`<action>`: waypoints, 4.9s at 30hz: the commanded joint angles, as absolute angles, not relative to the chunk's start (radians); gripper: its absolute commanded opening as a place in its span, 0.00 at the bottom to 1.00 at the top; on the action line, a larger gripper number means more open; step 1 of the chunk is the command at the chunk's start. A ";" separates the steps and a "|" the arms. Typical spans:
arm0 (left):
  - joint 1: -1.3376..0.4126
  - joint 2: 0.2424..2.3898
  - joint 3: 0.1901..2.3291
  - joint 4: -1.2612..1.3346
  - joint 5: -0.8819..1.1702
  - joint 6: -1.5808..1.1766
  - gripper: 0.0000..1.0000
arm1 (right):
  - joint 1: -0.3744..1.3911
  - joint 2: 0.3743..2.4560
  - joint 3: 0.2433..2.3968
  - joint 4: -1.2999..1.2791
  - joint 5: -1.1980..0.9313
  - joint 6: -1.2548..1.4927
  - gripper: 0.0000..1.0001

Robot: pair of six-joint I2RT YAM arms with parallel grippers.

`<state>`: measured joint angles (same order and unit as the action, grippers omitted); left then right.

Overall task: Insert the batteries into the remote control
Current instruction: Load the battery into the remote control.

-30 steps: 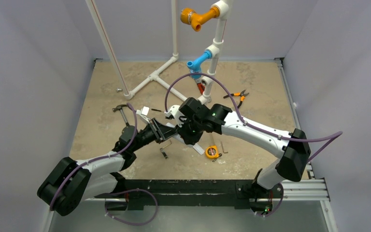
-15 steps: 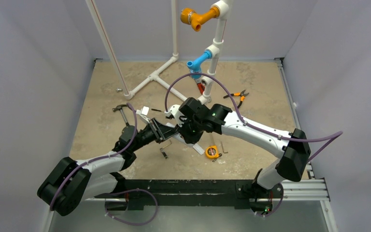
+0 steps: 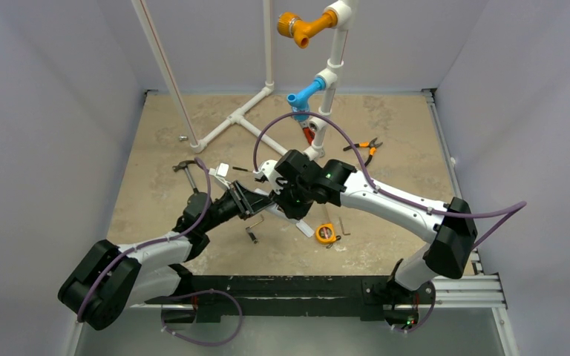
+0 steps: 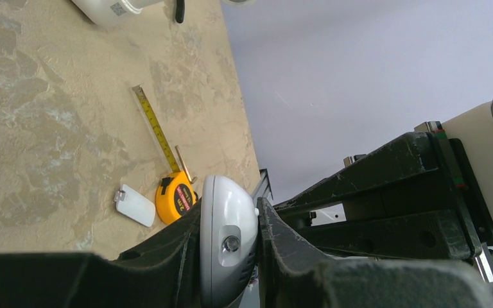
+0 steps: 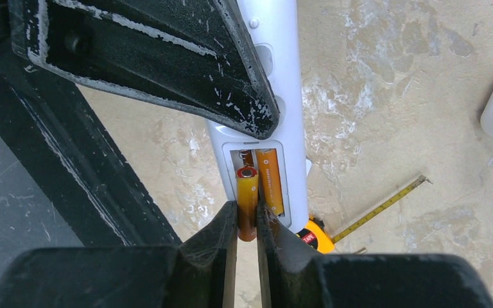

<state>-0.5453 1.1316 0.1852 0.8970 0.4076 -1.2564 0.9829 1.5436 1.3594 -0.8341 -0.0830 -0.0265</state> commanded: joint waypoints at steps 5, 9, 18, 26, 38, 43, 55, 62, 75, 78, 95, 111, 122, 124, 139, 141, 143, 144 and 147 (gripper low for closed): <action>-0.542 1.135 0.218 0.991 0.431 -1.271 0.00 | 0.985 1.529 1.402 -0.844 -0.043 -0.041 0.14; -0.542 1.135 0.216 0.994 0.431 -1.273 0.00 | 0.987 1.530 1.405 -0.840 -0.041 -0.044 0.14; -0.543 1.137 0.216 0.994 0.433 -1.271 0.00 | 0.988 1.535 1.414 -0.836 -0.036 -0.049 0.15; -0.543 1.143 0.216 1.000 0.434 -1.272 0.00 | 0.989 1.534 1.422 -0.834 -0.032 -0.049 0.15; -0.542 1.143 0.216 1.003 0.435 -1.276 0.00 | 0.989 1.538 1.424 -0.833 -0.028 -0.053 0.21; -0.542 1.144 0.216 1.003 0.434 -1.277 0.00 | 0.989 1.536 1.424 -0.826 -0.029 -0.054 0.21; -0.542 1.144 0.221 1.002 0.444 -1.280 0.00 | 0.989 1.354 1.305 -0.633 0.024 0.032 0.43; -0.543 1.150 0.234 1.010 0.463 -1.302 0.00 | 0.894 1.235 1.171 -0.604 0.107 0.171 0.39; -0.542 1.147 0.284 0.992 0.495 -1.325 0.00 | 0.837 1.084 1.004 -0.577 -0.170 0.182 0.12; -0.543 1.147 0.287 0.982 0.494 -1.325 0.00 | 0.836 1.067 0.989 -0.583 -0.206 0.169 0.11; -0.542 1.149 0.292 0.973 0.485 -1.321 0.00 | 0.837 1.119 1.010 -0.538 -0.291 0.140 0.10; -0.543 1.146 0.284 0.983 0.487 -1.321 0.00 | 0.838 1.137 1.025 -0.508 -0.300 0.141 0.10; -0.542 1.136 0.277 0.984 0.486 -1.321 0.00 | 0.838 1.138 1.038 -0.498 -0.305 0.141 0.10; -0.542 1.131 0.274 0.981 0.485 -1.322 0.00 | 0.838 1.140 1.038 -0.493 -0.304 0.142 0.09; -0.542 1.125 0.272 0.974 0.482 -1.318 0.00 | 0.838 1.165 1.049 -0.484 -0.296 0.137 0.10; -0.542 1.125 0.269 0.974 0.482 -1.319 0.00 | 0.837 1.168 1.050 -0.483 -0.295 0.138 0.10; -0.543 1.125 0.269 0.975 0.481 -1.319 0.00 | 0.838 1.170 1.053 -0.483 -0.295 0.135 0.10; -0.542 1.125 0.268 0.977 0.482 -1.319 0.00 | 0.838 1.169 1.054 -0.482 -0.295 0.136 0.10; -0.542 1.125 0.267 0.976 0.481 -1.318 0.00 | 0.838 1.172 1.055 -0.480 -0.295 0.135 0.10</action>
<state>-0.5434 1.1454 0.2565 0.8974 0.4751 -1.3163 0.8368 1.1717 1.0084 -0.5152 -0.2825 0.1528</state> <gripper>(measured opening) 0.260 0.098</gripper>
